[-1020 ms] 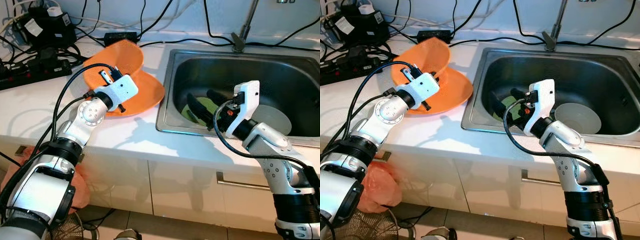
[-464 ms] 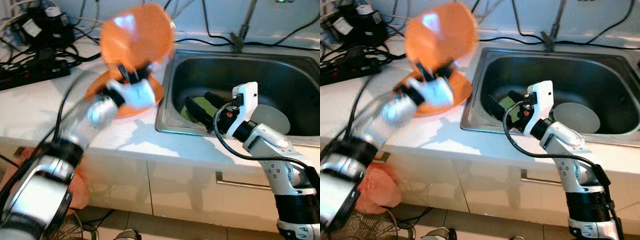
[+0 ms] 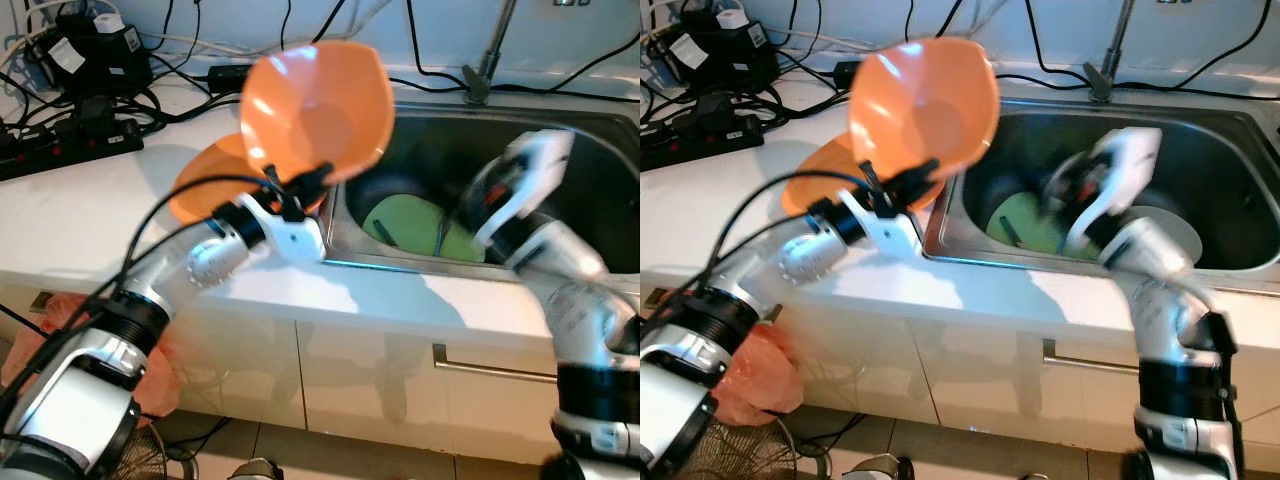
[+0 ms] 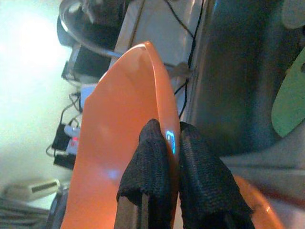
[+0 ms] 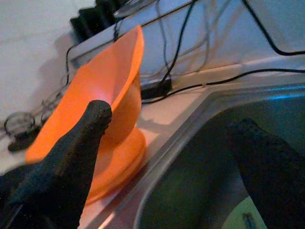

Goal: Kitchen organization

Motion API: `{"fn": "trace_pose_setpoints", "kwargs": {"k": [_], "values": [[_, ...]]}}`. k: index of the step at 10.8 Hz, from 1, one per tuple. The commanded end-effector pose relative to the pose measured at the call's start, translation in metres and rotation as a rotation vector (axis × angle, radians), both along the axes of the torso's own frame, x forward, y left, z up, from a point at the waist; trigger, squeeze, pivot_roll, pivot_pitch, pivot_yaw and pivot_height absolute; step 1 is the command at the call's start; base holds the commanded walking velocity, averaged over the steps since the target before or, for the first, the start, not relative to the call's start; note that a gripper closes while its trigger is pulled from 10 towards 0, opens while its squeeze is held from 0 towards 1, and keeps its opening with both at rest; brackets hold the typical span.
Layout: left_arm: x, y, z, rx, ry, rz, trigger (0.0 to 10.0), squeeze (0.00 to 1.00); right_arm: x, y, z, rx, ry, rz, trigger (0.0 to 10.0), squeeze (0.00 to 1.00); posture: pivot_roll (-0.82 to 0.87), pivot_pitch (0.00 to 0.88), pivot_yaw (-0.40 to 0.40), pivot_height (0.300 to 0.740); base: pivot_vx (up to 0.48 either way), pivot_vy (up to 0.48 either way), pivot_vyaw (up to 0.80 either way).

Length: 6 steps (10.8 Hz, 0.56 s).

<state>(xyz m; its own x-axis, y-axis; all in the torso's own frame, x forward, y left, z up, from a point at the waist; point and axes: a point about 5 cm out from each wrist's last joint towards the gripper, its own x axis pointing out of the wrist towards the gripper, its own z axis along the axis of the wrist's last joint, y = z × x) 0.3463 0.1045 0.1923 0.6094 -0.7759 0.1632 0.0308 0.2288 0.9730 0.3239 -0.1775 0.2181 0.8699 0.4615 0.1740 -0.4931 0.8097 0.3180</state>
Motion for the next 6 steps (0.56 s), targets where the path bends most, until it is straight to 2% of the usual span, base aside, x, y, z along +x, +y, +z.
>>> {"fn": "trace_pose_setpoints", "kwargs": {"k": [1, 3, 6], "values": [[-0.006, -0.011, 0.006, -0.024, -0.054, -0.059, 0.0, 0.00, 0.003, 0.000, 0.000, 0.046, 0.027, -0.010, 10.0, 0.00, 0.07, 0.048, 0.032, 0.740, 0.000, 0.000, 0.00], [-0.011, -0.025, 0.013, -0.055, -0.092, -0.120, 0.0, 0.00, 0.007, -0.001, 0.004, 0.176, 0.073, -0.025, 10.0, 0.00, 0.06, 0.051, 0.031, 0.740, 0.000, 0.000, 0.00], [-0.018, -0.042, 0.010, -0.035, -0.107, -0.197, 0.0, 0.00, 0.014, -0.006, 0.014, 0.207, 0.084, -0.021, 10.0, 0.00, 0.06, 0.056, 0.021, 0.740, 0.000, 0.000, 0.00]]}}
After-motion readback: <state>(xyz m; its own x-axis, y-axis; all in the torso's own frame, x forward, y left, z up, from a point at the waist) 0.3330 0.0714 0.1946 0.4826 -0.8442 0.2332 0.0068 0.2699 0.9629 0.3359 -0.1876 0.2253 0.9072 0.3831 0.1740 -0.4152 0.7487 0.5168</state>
